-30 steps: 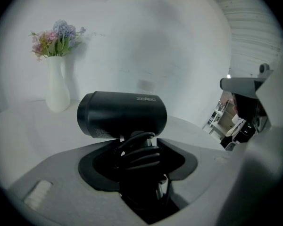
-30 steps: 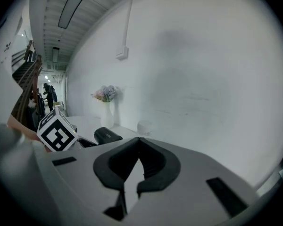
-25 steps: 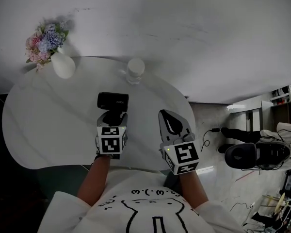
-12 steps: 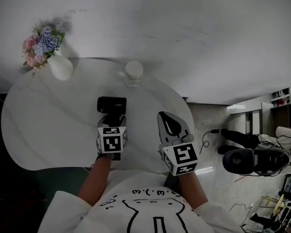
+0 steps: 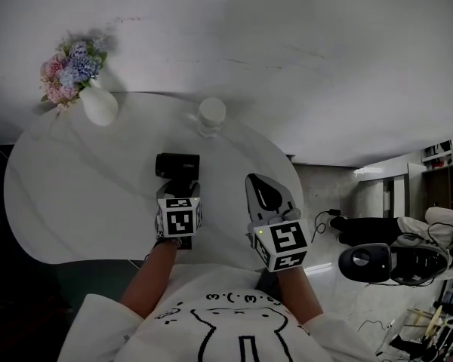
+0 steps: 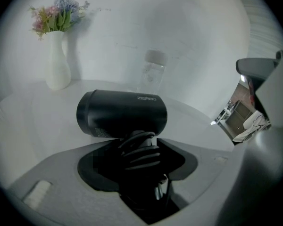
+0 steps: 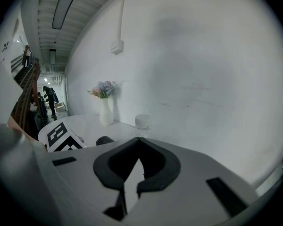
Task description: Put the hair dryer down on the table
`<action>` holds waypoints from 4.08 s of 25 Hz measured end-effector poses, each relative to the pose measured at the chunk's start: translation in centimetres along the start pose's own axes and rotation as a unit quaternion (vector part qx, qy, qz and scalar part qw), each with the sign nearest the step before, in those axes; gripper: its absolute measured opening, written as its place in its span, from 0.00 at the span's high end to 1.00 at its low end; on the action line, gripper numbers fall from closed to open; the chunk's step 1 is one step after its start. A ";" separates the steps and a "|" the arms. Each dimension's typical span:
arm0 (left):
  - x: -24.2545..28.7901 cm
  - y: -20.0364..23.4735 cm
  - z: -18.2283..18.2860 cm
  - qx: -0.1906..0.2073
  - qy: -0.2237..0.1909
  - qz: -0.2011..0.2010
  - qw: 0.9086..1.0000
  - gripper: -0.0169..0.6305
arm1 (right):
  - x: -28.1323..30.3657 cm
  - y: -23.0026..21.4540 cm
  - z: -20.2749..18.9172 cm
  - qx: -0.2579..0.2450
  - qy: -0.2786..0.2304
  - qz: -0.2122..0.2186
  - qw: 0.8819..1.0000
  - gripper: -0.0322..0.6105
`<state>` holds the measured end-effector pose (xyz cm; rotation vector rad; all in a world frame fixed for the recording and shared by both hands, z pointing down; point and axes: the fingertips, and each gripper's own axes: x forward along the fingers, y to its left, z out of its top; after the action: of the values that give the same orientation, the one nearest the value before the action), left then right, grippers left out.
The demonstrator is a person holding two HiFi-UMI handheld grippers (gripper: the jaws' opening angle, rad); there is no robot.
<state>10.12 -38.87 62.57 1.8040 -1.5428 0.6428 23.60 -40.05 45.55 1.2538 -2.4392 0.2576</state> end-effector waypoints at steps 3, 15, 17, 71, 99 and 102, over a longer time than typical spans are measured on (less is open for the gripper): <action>0.0 -0.1 -0.1 0.001 0.000 -0.004 1.000 0.60 | -0.1 0.5 0.2 -0.001 -0.002 0.002 1.000 0.95; -3.5 -0.9 0.4 0.012 -0.020 -0.051 0.998 0.50 | -1.7 2.3 1.2 0.038 -0.022 -0.024 0.999 0.95; -4.5 -0.6 0.6 0.017 -0.024 -0.057 0.998 0.50 | -1.9 3.0 1.5 0.044 -0.027 -0.027 0.998 0.95; -31.8 11.5 10.9 0.152 -0.362 -0.121 0.911 0.94 | -12.3 18.6 8.5 0.014 -0.158 -0.147 0.976 0.95; -46.6 6.2 5.3 0.187 -0.466 -0.063 0.863 0.94 | -25.5 22.6 7.8 -0.050 -0.205 -0.122 0.970 0.95; -47.1 6.2 5.7 0.190 -0.470 -0.063 0.860 0.94 | -25.7 22.8 8.1 -0.056 -0.207 -0.123 0.969 0.95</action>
<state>-4.76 -12.87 25.23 2.7355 -1.9402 -0.0724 16.60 -10.43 27.78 1.6746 -2.5454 -0.2317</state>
